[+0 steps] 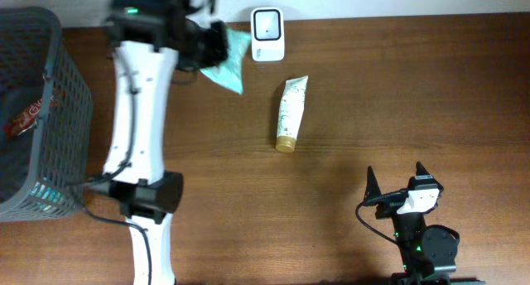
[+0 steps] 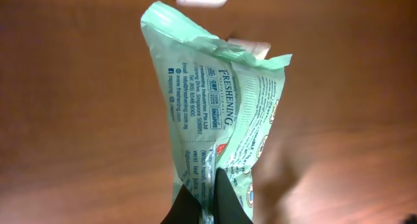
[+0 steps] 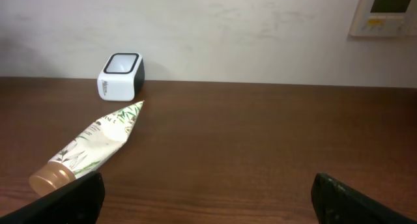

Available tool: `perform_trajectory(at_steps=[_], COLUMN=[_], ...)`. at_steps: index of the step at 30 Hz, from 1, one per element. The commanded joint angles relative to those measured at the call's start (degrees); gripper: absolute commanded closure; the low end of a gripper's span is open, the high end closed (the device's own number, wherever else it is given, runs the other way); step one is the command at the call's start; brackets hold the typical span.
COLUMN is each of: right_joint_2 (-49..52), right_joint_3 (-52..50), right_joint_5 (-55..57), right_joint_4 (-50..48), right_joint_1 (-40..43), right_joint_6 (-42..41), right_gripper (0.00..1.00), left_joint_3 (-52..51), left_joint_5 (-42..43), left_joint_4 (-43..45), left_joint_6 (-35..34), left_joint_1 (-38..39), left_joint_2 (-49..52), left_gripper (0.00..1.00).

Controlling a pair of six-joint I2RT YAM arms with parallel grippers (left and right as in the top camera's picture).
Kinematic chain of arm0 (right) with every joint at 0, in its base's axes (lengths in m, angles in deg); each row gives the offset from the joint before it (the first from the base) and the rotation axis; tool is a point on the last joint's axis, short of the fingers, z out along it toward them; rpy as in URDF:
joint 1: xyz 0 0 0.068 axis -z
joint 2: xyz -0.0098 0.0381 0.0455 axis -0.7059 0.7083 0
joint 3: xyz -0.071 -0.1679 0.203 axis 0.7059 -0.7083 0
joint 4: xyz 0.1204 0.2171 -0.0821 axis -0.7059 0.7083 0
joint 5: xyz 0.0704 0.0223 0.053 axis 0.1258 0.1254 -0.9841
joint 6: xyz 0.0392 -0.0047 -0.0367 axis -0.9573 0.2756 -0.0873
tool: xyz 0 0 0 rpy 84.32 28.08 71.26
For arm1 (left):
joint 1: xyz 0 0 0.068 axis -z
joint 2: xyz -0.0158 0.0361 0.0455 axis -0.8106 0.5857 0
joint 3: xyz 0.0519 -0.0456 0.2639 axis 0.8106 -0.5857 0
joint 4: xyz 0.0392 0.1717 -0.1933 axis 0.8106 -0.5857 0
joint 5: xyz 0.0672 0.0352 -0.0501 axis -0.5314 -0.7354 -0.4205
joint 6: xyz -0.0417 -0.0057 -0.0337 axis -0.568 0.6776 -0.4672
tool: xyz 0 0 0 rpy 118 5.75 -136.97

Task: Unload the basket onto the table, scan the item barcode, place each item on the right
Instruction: 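Carry the green packet to the scanner and hold it there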

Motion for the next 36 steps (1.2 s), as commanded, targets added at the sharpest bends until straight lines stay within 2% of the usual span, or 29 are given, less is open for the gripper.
perform_trajectory(at_steps=[1, 4, 7, 10, 15, 19, 29, 36], right_joint_2=[-0.42, -0.42, -0.42, -0.42, -0.42, -0.42, -0.44, -0.42], right_joint_3=[-0.42, -0.42, -0.42, -0.42, -0.42, -0.42, -0.42, -0.42], right_joint_5=[0.5, 0.5, 0.5, 0.5, 0.5, 0.5, 0.5, 0.5], right_joint_4=[0.22, 0.22, 0.22, 0.22, 0.22, 0.22, 0.22, 0.22], right_joint_1=[0.04, 0.04, 0.04, 0.04, 0.04, 0.04, 0.04, 0.04], right_joint_6=[-0.24, -0.24, -0.24, -0.24, -0.24, -0.24, -0.24, -0.24], right_gripper=[0.01, 0.01, 0.01, 0.01, 0.01, 0.01, 0.01, 0.01], left_joint_3=[-9.94, -22.38, -31.04, -39.54, -47.89, -53.62, -55.93, -55.36], left_joint_5=[-6.08, -6.25, -6.25, -6.67, -6.64, -6.62, -6.67, -6.64], left_joint_4=[3.52, 12.98, 19.23, 28.44, 38.21, 43.58, 48.98, 50.99], left_joint_6=[-2.49, -3.17, -8.35, -9.79, -10.14, -17.2, -17.31, -17.35], left_joint_1=[3.54, 6.78, 8.37, 9.11, 9.42, 11.26, 18.01, 15.82], left_joint_2=[-1.27, -1.27, -1.27, -1.27, -1.27, -1.27, -1.27, -1.29], left_gripper=[1.0, 1.0, 1.0, 1.0, 1.0, 1.0, 1.0, 1.0])
